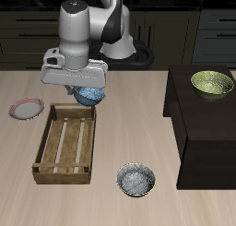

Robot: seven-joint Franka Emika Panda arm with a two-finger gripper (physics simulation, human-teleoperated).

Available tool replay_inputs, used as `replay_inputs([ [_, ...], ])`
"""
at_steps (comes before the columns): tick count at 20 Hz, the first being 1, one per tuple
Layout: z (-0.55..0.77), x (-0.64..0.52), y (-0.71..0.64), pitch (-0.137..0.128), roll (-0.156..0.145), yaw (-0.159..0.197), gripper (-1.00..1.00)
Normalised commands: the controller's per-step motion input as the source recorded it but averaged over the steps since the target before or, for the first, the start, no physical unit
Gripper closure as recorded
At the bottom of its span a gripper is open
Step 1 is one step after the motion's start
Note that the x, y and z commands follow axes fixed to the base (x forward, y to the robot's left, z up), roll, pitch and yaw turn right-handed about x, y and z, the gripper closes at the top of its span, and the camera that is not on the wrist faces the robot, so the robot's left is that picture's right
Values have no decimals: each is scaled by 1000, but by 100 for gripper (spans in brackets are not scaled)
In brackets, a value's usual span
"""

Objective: Place the blue bowl and the green bowl in the wooden tray

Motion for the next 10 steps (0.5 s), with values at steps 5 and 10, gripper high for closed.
replay_inputs([
  [5,-138,46,-197,-1,-32,7,100],
  [10,-165,32,-124,12,-23,-10,100],
])
